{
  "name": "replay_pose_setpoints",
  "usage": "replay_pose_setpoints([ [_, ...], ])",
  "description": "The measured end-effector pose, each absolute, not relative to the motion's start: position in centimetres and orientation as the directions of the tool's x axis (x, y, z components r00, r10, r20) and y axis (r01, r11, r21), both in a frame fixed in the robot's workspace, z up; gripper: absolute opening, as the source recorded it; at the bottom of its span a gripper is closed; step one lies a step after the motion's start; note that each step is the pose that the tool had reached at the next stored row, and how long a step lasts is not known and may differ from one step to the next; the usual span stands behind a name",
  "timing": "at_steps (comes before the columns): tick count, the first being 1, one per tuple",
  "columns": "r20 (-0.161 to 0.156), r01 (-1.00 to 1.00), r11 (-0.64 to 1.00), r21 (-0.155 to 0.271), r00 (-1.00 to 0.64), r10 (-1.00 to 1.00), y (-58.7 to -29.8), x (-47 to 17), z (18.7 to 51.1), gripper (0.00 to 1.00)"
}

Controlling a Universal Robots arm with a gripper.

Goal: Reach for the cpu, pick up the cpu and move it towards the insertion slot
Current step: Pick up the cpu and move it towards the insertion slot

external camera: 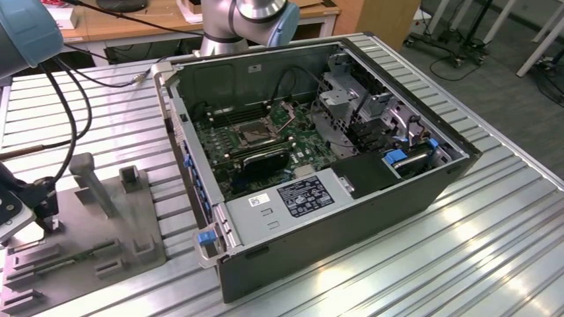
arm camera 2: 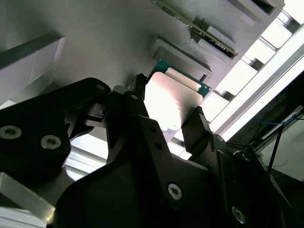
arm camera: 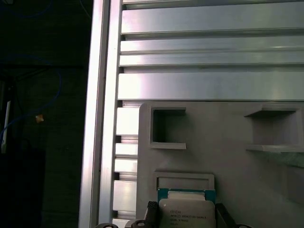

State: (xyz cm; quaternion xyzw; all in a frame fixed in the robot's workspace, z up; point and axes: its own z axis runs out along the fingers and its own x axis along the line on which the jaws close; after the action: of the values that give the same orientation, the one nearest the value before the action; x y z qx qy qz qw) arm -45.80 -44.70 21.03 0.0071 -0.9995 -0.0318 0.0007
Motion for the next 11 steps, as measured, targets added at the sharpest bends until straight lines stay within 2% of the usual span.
replay_pose_setpoints([
  [11,0.001,-0.014,0.998,0.064,-1.000,-0.014,-44.70,-45.80,21.32,0.55],
])
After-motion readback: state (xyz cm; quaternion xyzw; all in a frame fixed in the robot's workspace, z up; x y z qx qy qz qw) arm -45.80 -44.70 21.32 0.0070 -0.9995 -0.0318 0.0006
